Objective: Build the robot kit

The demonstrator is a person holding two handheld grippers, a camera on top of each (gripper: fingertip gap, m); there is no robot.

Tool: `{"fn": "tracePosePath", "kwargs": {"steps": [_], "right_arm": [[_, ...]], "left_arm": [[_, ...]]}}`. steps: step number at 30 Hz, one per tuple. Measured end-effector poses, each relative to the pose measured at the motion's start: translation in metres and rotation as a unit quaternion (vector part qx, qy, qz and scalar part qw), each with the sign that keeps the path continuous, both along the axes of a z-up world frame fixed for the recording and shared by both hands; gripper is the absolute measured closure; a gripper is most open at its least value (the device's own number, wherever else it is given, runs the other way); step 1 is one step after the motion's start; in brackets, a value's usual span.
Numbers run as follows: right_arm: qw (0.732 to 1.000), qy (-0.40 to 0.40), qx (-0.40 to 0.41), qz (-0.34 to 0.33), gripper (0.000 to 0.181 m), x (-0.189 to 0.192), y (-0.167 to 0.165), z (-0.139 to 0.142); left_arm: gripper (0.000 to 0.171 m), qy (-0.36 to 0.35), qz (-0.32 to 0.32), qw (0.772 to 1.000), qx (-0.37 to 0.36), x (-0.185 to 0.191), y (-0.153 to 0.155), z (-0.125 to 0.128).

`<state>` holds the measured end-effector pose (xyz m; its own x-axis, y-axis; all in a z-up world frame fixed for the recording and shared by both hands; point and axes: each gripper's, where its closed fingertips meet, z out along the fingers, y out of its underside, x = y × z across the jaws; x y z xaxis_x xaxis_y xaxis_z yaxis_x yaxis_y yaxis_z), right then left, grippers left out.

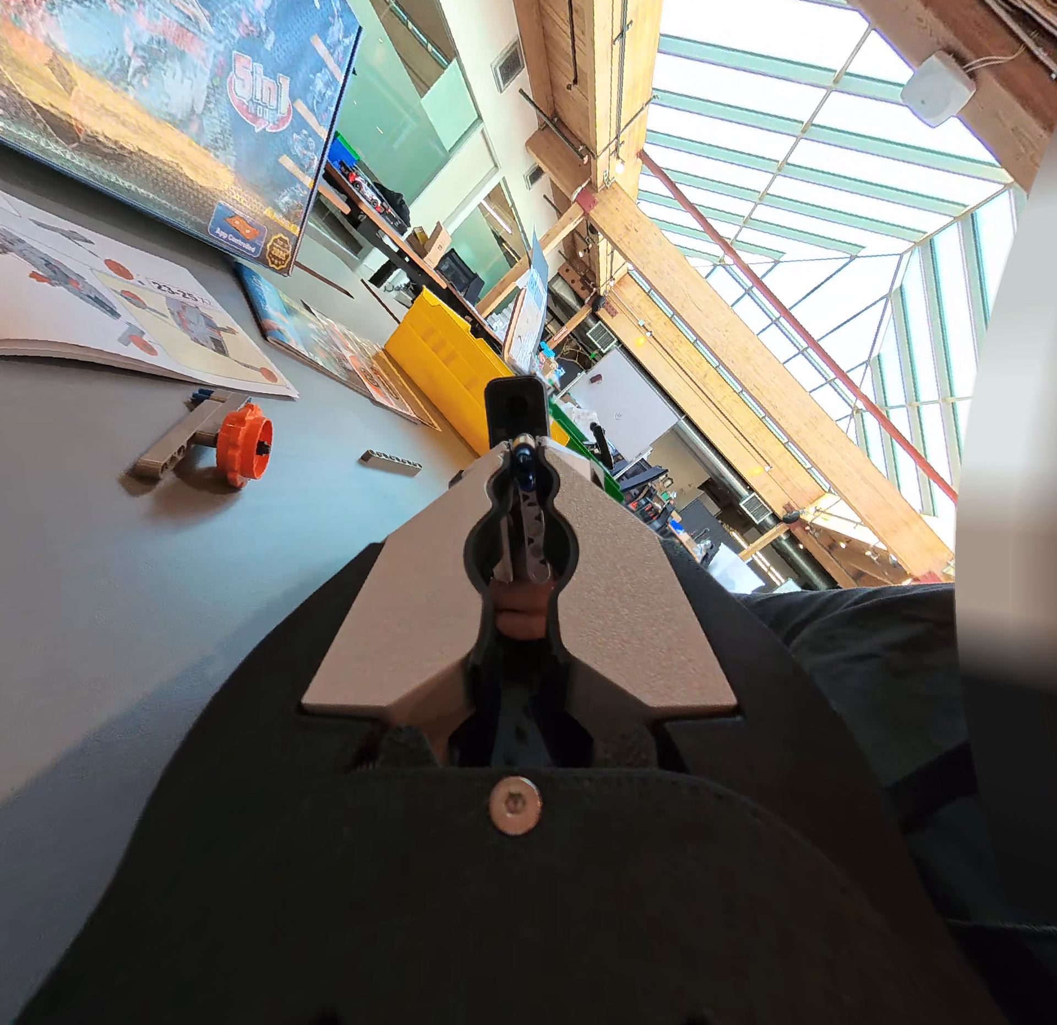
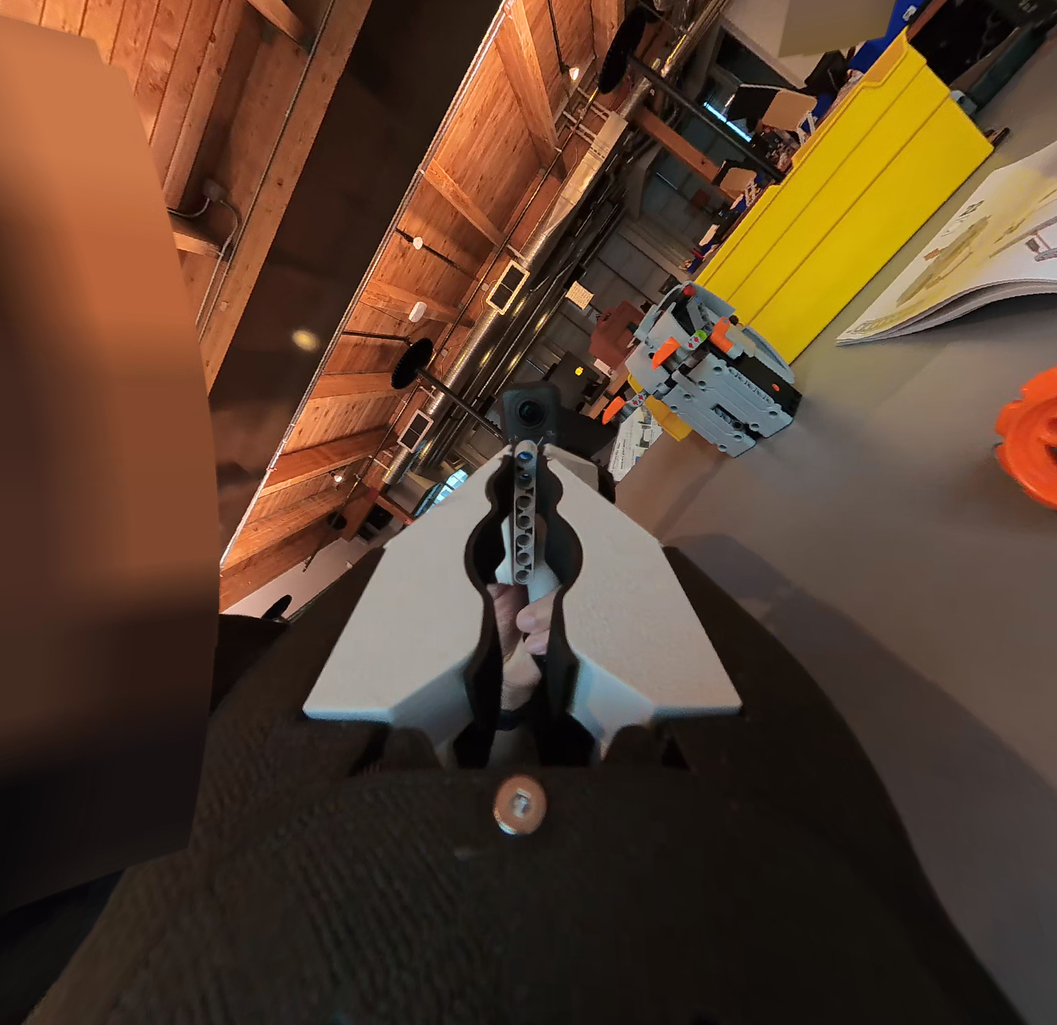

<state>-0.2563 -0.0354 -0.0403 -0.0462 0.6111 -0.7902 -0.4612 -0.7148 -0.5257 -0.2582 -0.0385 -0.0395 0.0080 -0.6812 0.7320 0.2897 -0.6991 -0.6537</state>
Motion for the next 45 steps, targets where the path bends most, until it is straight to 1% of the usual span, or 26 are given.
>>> {"fn": "tracePosePath", "kwargs": {"steps": [1,6,12,16,19,26,31,36,42,45], "right_arm": [[1.0,0.001,-0.002,0.005,0.176,0.0,0.0,0.0],[1.0,-0.015,0.007,0.018,0.177,-0.001,-0.004,-0.003],[0.996,-0.055,0.025,0.064,0.177,-0.007,-0.011,-0.01],[0.994,-0.078,0.038,0.07,0.176,-0.01,-0.012,-0.015],[0.994,-0.074,0.035,0.068,0.176,-0.01,-0.011,-0.015],[0.995,-0.06,0.031,0.068,0.176,-0.009,-0.01,-0.013],[0.996,-0.053,0.036,0.063,0.177,-0.009,-0.011,-0.009],[0.997,-0.049,0.041,0.052,0.177,-0.009,-0.009,-0.006],[0.998,-0.045,0.037,0.029,0.176,-0.008,-0.003,-0.006],[0.998,-0.046,0.036,0.029,0.176,-0.008,-0.003,-0.007]], "left_arm": [[0.166,0.005,-0.002,1.0,0.003,0.0,0.0,0.0],[0.166,0.031,-0.038,0.999,0.0,0.0,-0.006,-0.004],[0.167,0.074,-0.086,0.993,0.004,-0.004,-0.012,-0.01],[0.167,0.07,-0.097,0.993,0.002,-0.006,-0.012,-0.014],[0.167,0.049,-0.096,0.994,-0.011,-0.006,-0.01,-0.014],[0.167,0.033,-0.089,0.995,-0.009,-0.006,-0.009,-0.011],[0.166,0.032,-0.078,0.996,0.015,-0.005,-0.009,-0.008],[0.166,0.021,-0.081,0.996,0.009,-0.005,-0.008,-0.005],[0.167,0.021,-0.045,0.999,0.018,-0.005,-0.002,-0.004],[0.166,0.017,-0.053,0.998,0.006,-0.002,-0.002,-0.005]]}}
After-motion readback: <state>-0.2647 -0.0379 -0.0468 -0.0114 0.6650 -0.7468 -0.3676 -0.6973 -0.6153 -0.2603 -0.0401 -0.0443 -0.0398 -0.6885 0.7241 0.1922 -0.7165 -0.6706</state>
